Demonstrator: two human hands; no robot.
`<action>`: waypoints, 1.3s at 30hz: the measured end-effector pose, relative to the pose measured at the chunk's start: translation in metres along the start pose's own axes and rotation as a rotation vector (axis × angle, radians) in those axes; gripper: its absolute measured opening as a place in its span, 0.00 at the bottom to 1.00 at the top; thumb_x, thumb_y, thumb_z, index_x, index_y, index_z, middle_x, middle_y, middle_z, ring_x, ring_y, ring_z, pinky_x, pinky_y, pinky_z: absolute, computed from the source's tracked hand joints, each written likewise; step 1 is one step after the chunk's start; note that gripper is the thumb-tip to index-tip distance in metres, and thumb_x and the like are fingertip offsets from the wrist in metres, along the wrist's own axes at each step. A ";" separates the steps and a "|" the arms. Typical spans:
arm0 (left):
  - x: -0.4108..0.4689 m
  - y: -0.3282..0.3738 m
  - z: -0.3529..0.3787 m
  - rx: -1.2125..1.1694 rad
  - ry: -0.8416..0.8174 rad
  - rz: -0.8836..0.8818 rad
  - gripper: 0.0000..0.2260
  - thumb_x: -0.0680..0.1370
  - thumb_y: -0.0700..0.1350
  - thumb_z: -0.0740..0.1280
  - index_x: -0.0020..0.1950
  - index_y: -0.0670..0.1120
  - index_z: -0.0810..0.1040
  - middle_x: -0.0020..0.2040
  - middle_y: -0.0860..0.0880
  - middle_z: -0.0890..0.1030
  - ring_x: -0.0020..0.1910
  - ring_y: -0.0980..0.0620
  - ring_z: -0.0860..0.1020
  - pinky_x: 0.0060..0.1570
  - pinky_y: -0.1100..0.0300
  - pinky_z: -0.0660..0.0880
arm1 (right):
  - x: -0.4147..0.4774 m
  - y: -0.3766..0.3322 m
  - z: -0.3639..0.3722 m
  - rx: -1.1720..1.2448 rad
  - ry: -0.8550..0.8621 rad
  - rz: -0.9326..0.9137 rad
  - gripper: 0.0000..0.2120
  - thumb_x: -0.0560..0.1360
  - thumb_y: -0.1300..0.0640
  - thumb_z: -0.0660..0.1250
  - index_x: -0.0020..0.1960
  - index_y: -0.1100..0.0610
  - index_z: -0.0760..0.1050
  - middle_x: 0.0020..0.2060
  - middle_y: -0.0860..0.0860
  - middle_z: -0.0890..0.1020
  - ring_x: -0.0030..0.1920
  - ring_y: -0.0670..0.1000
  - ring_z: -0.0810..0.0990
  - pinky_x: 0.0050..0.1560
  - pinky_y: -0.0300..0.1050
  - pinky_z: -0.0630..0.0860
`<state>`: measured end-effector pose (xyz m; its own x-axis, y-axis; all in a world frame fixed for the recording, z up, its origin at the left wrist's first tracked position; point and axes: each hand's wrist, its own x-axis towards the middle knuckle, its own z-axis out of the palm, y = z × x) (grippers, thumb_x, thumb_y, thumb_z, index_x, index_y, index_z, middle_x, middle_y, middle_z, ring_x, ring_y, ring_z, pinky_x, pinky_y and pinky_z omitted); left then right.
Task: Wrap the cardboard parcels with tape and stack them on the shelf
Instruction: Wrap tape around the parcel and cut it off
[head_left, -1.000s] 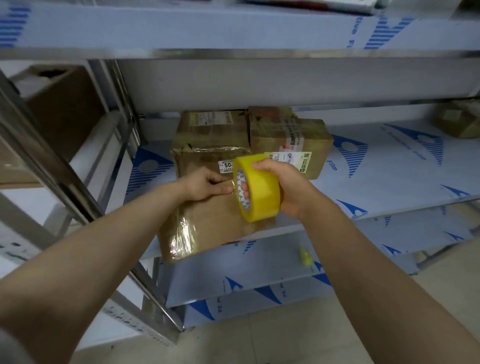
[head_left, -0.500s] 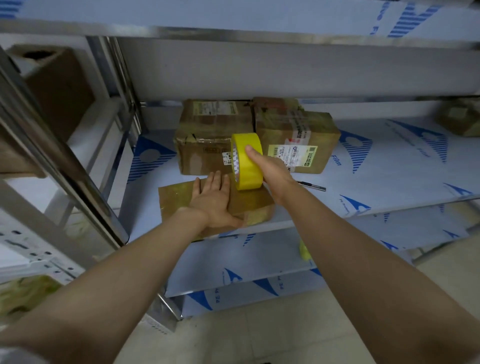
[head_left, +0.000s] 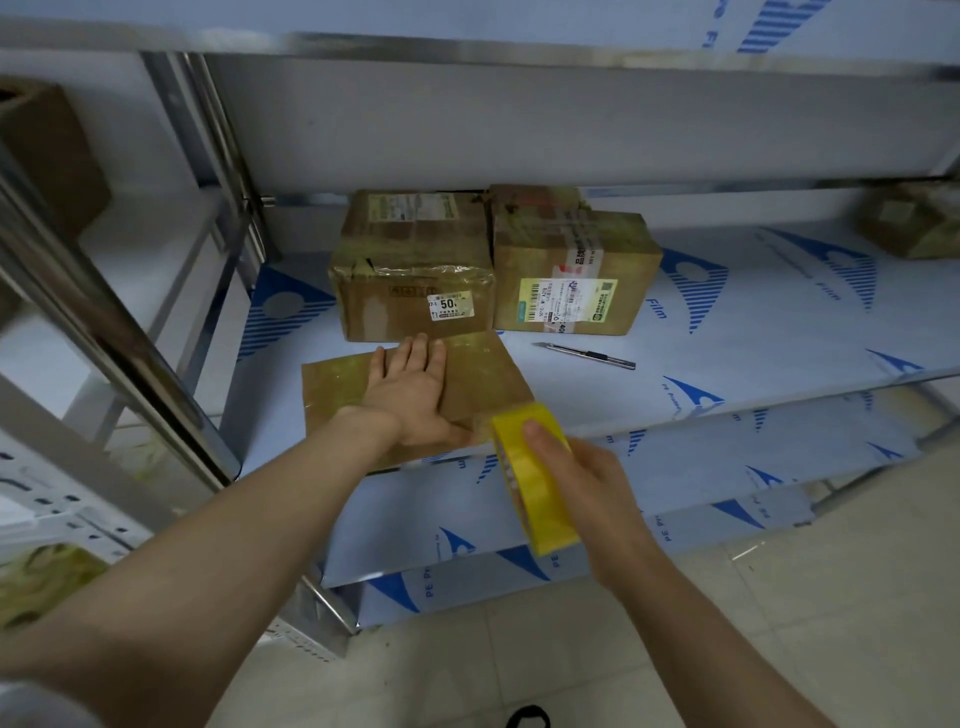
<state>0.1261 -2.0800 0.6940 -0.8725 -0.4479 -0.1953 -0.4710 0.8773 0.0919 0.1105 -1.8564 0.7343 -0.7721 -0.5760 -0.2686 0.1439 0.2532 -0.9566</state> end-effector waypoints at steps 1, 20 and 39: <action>0.000 0.000 0.000 0.005 -0.005 0.004 0.57 0.65 0.71 0.67 0.77 0.45 0.36 0.78 0.44 0.39 0.76 0.46 0.38 0.72 0.45 0.36 | -0.002 0.010 0.003 -0.024 0.032 0.016 0.19 0.73 0.42 0.67 0.38 0.58 0.80 0.32 0.55 0.84 0.35 0.49 0.84 0.35 0.42 0.80; 0.071 0.050 -0.014 0.045 0.208 -0.133 0.29 0.81 0.62 0.46 0.61 0.42 0.74 0.59 0.41 0.78 0.58 0.41 0.75 0.47 0.52 0.68 | 0.029 0.073 0.023 0.053 0.216 -0.017 0.26 0.75 0.48 0.68 0.22 0.50 0.62 0.21 0.45 0.63 0.24 0.44 0.63 0.29 0.38 0.62; 0.045 0.076 0.009 0.018 0.066 -0.024 0.45 0.72 0.74 0.41 0.78 0.45 0.39 0.78 0.41 0.41 0.77 0.45 0.39 0.72 0.46 0.35 | 0.040 0.071 0.024 0.080 0.243 -0.006 0.26 0.75 0.49 0.68 0.24 0.52 0.59 0.23 0.51 0.63 0.26 0.48 0.63 0.29 0.40 0.61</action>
<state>0.0526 -2.0318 0.6836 -0.8679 -0.4788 -0.1326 -0.4900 0.8689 0.0698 0.1050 -1.8804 0.6527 -0.8979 -0.3711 -0.2369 0.1797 0.1823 -0.9667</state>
